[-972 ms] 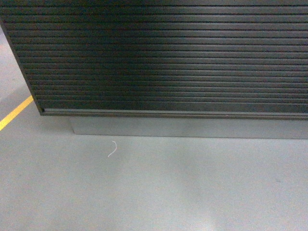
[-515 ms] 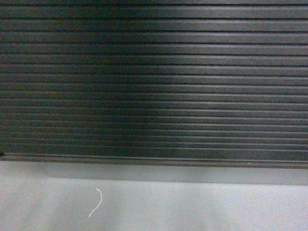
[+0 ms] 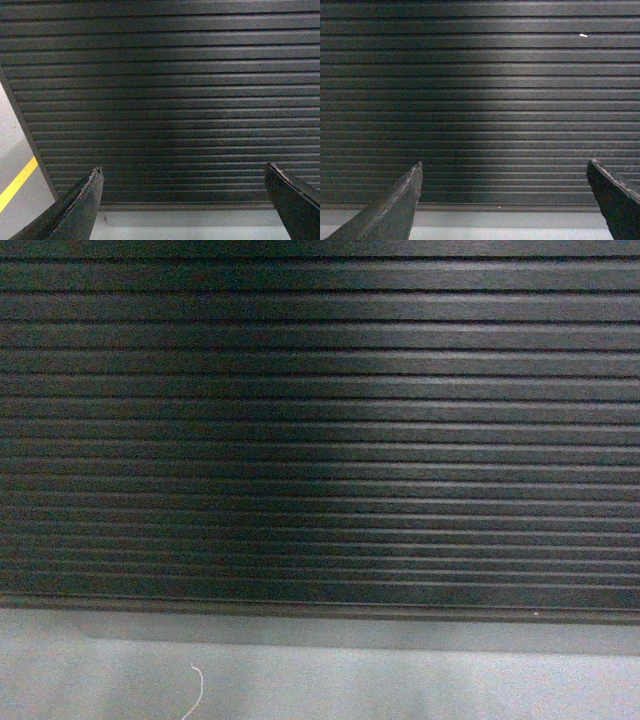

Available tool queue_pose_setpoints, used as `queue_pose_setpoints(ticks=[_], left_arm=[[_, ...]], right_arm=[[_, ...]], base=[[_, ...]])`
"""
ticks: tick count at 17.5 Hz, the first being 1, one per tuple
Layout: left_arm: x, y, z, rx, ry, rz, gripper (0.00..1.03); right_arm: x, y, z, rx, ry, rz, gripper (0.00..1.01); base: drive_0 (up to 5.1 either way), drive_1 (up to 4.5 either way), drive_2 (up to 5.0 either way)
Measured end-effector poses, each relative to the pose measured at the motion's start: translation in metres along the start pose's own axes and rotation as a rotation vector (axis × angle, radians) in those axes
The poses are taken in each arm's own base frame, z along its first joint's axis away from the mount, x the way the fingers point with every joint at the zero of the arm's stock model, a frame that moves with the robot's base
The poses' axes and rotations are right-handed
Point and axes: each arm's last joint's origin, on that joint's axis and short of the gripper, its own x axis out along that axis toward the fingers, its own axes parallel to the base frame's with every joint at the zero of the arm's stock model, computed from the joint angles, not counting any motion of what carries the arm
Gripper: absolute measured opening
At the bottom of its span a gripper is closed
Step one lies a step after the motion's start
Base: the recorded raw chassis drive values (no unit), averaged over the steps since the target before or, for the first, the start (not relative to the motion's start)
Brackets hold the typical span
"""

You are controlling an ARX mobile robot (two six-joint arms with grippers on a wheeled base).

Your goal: Place dark red mango on scale at checkout

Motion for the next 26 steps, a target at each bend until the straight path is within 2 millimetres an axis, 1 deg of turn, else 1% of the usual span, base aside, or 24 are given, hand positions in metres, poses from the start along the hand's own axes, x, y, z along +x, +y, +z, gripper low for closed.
queue_pose_setpoints(ticks=[4,26], left_arm=[[0.0000,0.0000,0.0000,0.000,0.000,0.000,0.98],[0.0000,0.0000,-0.0006,0.000,0.006,0.000,0.98]], right_arm=[[0.0000,0.0000,0.0000,0.000,0.000,0.000,0.98],[0.0000,0.0000,0.0000,0.000,0.000,0.000,0.98]], base=[[-0.1,3.89,-4.1],[0.0,0.00,0.0]])
